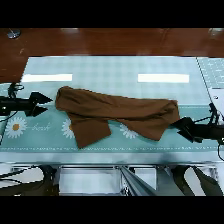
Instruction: Fold the shirts.
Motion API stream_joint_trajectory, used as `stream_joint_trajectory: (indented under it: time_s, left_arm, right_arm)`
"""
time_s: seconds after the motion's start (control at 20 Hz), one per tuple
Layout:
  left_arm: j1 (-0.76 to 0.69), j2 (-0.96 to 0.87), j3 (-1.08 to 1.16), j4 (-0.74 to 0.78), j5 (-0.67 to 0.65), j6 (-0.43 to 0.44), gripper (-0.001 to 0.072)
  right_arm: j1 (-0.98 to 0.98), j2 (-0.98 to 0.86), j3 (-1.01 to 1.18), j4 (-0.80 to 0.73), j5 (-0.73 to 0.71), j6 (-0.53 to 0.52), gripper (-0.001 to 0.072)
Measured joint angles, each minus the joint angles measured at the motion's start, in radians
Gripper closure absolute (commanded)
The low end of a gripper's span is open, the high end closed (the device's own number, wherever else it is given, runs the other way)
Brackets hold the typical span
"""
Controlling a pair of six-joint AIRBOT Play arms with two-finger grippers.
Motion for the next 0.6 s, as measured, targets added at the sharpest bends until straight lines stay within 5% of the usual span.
stream_joint_trajectory:
  time_s: [0.35, 0.4, 0.45, 0.6]
  left_arm:
    - [-0.134, -0.109, 0.015, -0.105, -0.016, 0.068, 0.0012]
    - [-0.147, -0.117, 0.024, -0.107, -0.017, 0.071, 0.0178]
    - [-0.158, -0.125, 0.034, -0.104, -0.008, 0.073, 0.0656]
    - [-0.177, -0.135, 0.068, -0.104, -0.005, 0.082, 0.0678]
  right_arm:
    - [-0.003, 0.016, -0.050, 0.038, 0.047, -0.019, 0.0094]
    - [-0.003, 0.017, -0.052, 0.042, 0.050, -0.022, 0.0094]
    - [-0.003, 0.017, -0.052, 0.042, 0.053, -0.022, 0.0094]
    - [-0.003, 0.017, -0.054, 0.034, 0.058, -0.023, 0.0093]
